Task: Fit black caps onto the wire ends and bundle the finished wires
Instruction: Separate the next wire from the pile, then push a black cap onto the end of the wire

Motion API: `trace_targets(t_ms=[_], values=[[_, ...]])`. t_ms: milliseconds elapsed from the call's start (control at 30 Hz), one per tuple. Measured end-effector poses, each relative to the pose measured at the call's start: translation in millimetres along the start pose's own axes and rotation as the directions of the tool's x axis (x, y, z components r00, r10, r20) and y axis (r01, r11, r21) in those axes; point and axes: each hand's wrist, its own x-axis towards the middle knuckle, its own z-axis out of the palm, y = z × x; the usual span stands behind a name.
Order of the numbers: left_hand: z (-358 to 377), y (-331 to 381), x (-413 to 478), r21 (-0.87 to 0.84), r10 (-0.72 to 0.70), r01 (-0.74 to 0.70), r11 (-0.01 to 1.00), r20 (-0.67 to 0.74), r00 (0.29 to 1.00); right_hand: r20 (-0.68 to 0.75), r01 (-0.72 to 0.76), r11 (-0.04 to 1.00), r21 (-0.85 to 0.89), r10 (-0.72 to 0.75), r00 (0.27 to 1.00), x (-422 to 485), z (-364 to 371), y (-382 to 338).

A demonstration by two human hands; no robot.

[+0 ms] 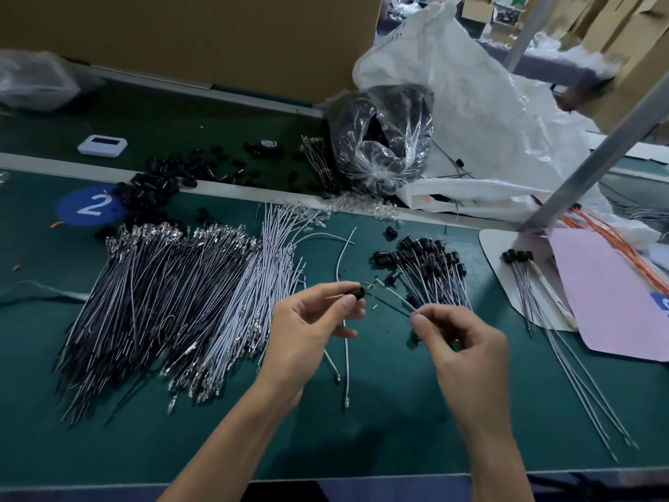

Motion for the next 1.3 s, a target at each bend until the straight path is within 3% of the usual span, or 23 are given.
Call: trace_targets(t_ms=[167, 567, 1300], values=[[-10.5, 9.6, -4.0, -0.003, 0.035, -0.035, 0.999, -0.035, 0.999, 0.043, 0.095, 0.994, -0.052, -0.093, 0.995, 3.8, 7.3, -19.2], [-23.4, 16.5, -8.7, 0.022, 0.041, -0.04, 0.999, -0.034, 0.999, 0.054, 0.168, 0.976, -0.142, -0.162, 0.985, -0.2, 15.7, -38.2], [-36.9, 26.7, -11.4, 0.037, 0.039, -0.037, 0.999, -0.053, 0.998, 0.067, 0.176, 0.973, -0.153, -0.167, 0.984, 1.8, 31.5, -39.8]])
